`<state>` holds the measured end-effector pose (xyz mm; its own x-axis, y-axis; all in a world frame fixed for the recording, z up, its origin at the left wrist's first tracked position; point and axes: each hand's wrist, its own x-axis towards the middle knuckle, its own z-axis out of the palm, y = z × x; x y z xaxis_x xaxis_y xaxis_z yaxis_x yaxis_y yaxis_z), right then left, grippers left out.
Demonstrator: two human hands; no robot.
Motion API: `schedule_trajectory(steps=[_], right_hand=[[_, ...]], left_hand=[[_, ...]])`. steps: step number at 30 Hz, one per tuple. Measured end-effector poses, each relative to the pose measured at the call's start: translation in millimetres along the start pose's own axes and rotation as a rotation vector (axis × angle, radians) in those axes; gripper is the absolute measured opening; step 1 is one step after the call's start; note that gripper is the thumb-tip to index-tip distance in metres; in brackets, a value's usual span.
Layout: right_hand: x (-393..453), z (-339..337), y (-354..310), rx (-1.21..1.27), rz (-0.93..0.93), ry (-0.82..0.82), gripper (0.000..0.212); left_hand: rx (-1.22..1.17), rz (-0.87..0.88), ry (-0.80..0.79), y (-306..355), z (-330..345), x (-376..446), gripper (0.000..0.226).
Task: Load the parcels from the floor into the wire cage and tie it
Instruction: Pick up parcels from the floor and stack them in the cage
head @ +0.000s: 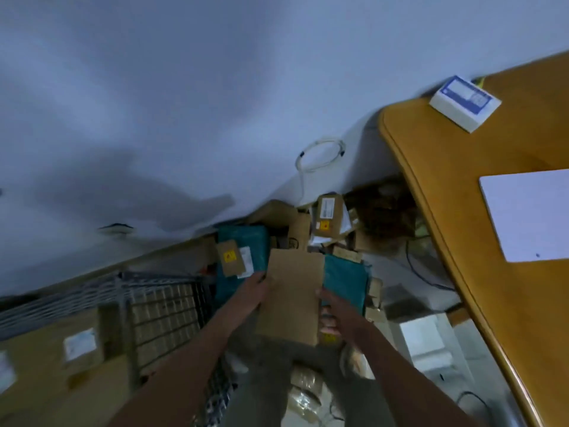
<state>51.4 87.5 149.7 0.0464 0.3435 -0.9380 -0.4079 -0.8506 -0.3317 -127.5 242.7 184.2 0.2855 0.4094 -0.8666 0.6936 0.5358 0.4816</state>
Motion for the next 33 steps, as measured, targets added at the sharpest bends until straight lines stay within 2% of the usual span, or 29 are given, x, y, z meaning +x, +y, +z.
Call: schedule_trajectory(steps=[2, 4, 6, 10, 12, 14, 17, 18, 20, 21, 25, 29, 33], right_hand=[[-26, 19, -5, -0.059, -0.019, -0.075, 0.051], [-56, 35, -15, -0.132, -0.037, -0.16, 0.056], [-87, 51, -29, -0.273, -0.073, -0.239, 0.057], [-134, 88, -43, -0.505, -0.131, -0.34, 0.091], [-157, 109, -43, -0.565, -0.16, -0.377, 0.087], [-164, 133, -41, -0.619, -0.207, -0.337, 0.082], [-177, 173, -25, -0.751, -0.273, -0.349, 0.098], [-192, 186, -17, -0.78, -0.266, -0.356, 0.09], [-216, 209, 1, -0.819, -0.263, -0.406, 0.056], [-222, 221, 11, -0.841, -0.257, -0.429, 0.047], [-238, 272, 62, -0.927, -0.221, -0.45, 0.05], [-237, 328, 117, -0.996, -0.239, -0.452, 0.055], [-235, 398, 173, -0.945, -0.225, -0.37, 0.058]], left_hand=[[-0.037, 0.002, 0.033, -4, -20, -50, 0.027], [-0.117, -0.016, 0.177, -18, -34, -96, 0.016], [-0.218, -0.028, 0.332, -38, -41, -147, 0.015], [-0.44, 0.02, 0.532, -70, -27, -240, 0.015], [-0.543, 0.04, 0.58, -85, -17, -276, 0.024], [-0.635, 0.064, 0.627, -105, -9, -305, 0.031], [-0.793, 0.069, 0.721, -140, 0, -334, 0.03], [-0.839, 0.067, 0.756, -151, 2, -342, 0.031], [-0.916, 0.048, 0.812, -175, 3, -359, 0.033], [-0.947, 0.029, 0.84, -190, 4, -368, 0.031], [-1.018, -0.01, 0.926, -259, 4, -389, 0.033], [-1.109, 0.027, 0.929, -326, -14, -392, 0.036], [-1.176, 0.048, 0.938, -392, -55, -406, 0.039]])
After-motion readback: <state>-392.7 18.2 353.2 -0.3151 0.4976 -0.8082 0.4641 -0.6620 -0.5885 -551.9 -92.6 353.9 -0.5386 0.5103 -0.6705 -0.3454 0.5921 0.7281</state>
